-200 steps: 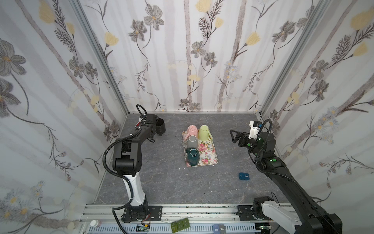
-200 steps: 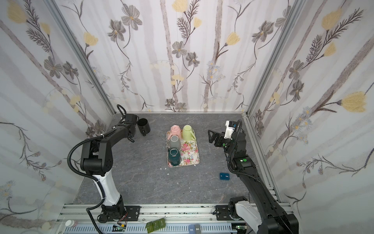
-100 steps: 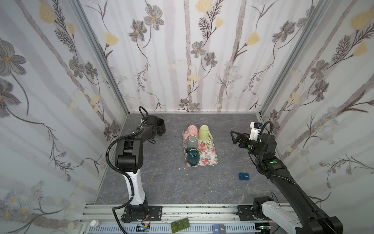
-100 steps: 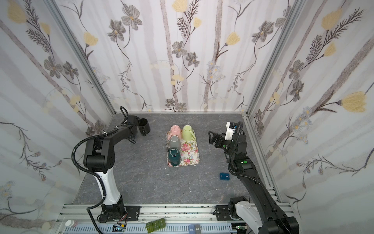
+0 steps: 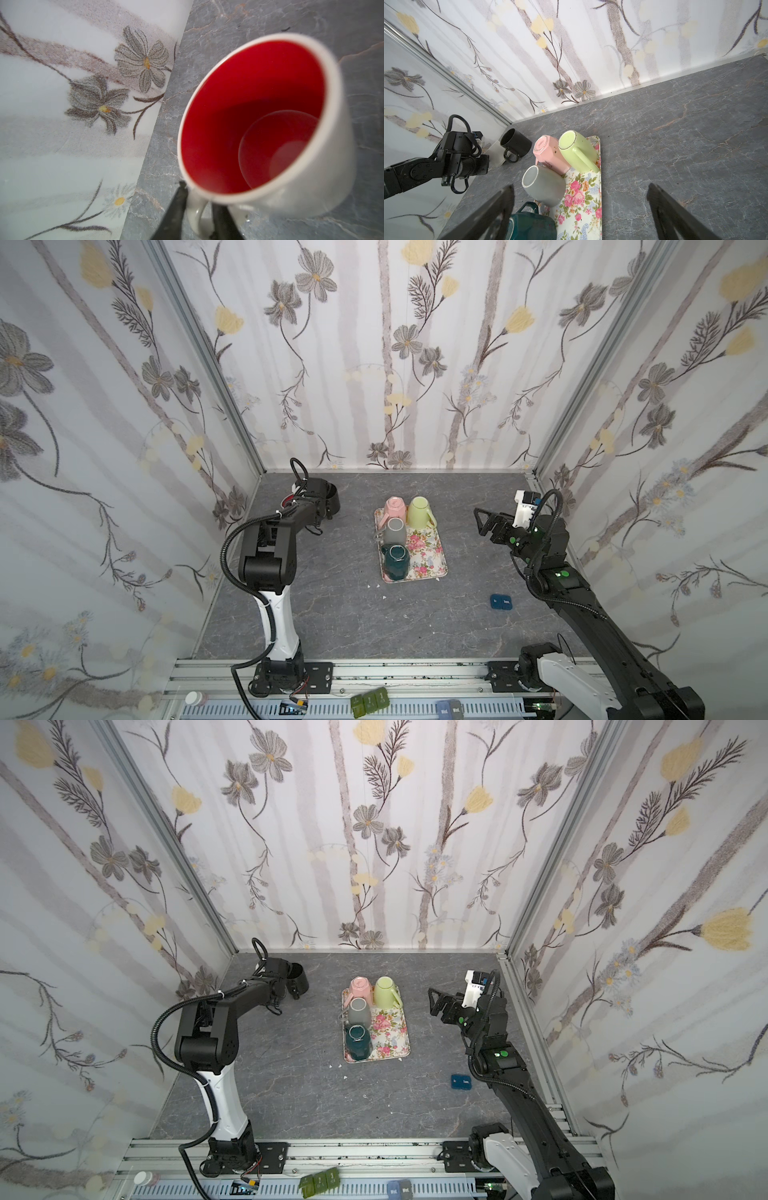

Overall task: Turn the mug right side up
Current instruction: 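Lower the white mug upright beside the black mug with the left gripper, then open the left gripper and lift away while the right gripper moves over the tray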

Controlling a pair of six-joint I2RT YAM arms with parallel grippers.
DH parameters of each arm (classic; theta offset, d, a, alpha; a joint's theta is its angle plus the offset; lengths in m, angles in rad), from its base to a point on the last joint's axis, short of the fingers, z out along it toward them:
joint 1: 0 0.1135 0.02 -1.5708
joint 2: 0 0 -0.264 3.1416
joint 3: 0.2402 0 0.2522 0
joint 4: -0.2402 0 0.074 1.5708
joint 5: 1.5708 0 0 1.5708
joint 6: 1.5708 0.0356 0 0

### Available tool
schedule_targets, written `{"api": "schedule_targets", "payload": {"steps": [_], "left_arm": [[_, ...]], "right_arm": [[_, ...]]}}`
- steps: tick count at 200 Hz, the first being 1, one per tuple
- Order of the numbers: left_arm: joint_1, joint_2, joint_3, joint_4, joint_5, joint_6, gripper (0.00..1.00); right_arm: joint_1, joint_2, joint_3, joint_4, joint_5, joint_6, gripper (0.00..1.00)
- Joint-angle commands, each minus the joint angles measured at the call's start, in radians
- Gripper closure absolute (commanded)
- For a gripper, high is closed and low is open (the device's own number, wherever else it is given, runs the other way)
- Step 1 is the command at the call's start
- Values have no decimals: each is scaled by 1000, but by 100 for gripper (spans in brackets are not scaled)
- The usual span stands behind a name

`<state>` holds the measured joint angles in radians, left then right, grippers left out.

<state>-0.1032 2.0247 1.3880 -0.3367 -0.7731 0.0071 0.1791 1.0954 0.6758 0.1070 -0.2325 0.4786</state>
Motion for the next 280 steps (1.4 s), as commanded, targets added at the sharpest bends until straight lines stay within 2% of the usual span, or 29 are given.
{"api": "schedule_targets", "payload": {"steps": [1, 49, 78, 97, 117, 153, 178, 200, 223, 260, 280], "left_arm": [[-10, 4, 2, 53, -57, 4, 52], [-41, -1, -1, 54, -61, -5, 42], [-57, -18, -4, 31, -46, -24, 30], [-69, -52, -26, 27, -37, -41, 23], [-79, -99, -62, 22, -14, -61, 20], [-100, -183, -108, -24, -9, -88, 14], [-117, -288, -170, -35, 50, -149, 10], [-153, -412, -243, -32, 122, -194, 4], [-203, -531, -318, -37, 146, -207, 0], [-255, -712, -469, -46, 317, -275, 0], [-265, -837, -570, -3, 421, -343, 0]], "right_arm": [[0, -10, -1, 39, -8, 10, 0], [0, -28, 3, 31, 4, -1, 0], [1, -29, 1, 31, 4, -3, 0], [0, -32, 1, 27, 5, -6, 0], [0, -36, 8, 3, 9, -22, 0], [0, -12, 50, -93, 13, -86, 0], [14, 72, 153, -272, 40, -176, 0], [54, 147, 219, -418, 61, -245, 0], [134, 172, 213, -458, 89, -266, 0], [291, 199, 147, -407, 79, -202, 0], [377, 222, 142, -403, 111, -168, 0]]}}
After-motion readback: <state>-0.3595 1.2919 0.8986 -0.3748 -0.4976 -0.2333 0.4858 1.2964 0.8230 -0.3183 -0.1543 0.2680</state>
